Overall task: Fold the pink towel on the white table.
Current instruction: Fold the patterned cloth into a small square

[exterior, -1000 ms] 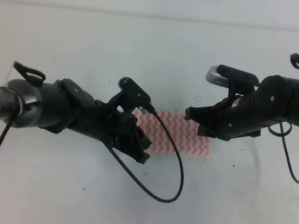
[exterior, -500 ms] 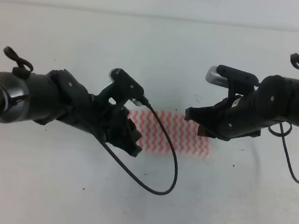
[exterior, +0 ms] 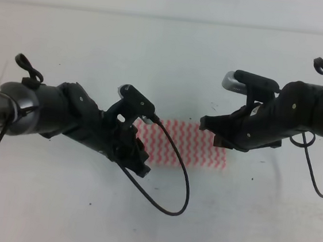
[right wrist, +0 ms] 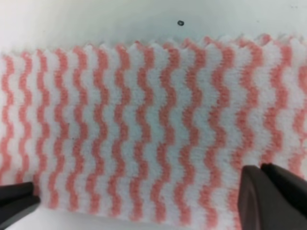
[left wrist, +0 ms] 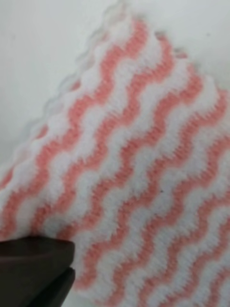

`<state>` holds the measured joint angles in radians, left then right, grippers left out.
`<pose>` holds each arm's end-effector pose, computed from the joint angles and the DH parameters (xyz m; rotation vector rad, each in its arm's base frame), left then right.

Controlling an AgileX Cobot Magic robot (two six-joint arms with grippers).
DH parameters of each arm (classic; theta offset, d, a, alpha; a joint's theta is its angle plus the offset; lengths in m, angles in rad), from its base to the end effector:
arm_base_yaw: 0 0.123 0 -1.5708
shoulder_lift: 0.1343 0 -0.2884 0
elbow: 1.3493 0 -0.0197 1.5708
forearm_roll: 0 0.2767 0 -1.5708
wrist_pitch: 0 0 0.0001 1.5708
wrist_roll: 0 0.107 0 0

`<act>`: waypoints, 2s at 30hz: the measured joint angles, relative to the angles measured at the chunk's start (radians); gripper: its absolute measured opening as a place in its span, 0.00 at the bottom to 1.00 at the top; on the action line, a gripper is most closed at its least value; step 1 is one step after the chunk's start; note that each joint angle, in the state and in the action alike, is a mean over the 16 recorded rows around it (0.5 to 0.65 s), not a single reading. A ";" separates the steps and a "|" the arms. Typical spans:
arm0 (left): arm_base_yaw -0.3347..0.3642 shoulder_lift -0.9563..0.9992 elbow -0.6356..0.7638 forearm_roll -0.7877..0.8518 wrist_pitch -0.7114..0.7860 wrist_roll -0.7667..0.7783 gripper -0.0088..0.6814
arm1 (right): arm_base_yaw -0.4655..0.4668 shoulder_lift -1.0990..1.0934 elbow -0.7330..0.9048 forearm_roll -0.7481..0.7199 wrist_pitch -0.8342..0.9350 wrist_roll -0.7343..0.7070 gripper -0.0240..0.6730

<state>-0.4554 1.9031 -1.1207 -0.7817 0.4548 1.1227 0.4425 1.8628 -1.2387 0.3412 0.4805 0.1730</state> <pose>0.3511 -0.2089 0.1313 1.1665 2.3024 -0.4306 0.3767 0.1968 0.1724 -0.0141 2.6422 0.5326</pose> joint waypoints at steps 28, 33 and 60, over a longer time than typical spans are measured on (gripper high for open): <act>0.000 -0.021 0.002 0.250 -0.001 -0.214 0.01 | 0.000 0.001 0.000 -0.001 -0.001 -0.004 0.03; 0.000 -0.043 0.001 0.256 -0.015 -0.215 0.01 | 0.001 0.001 0.000 -0.002 -0.001 -0.007 0.03; 0.000 -0.037 -0.012 0.129 -0.250 -0.205 0.01 | -0.042 0.002 -0.050 -0.017 -0.013 -0.012 0.08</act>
<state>-0.4551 1.8661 -1.1325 -0.6532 0.2044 0.9176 0.4002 1.8643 -1.2887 0.3244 0.4675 0.1612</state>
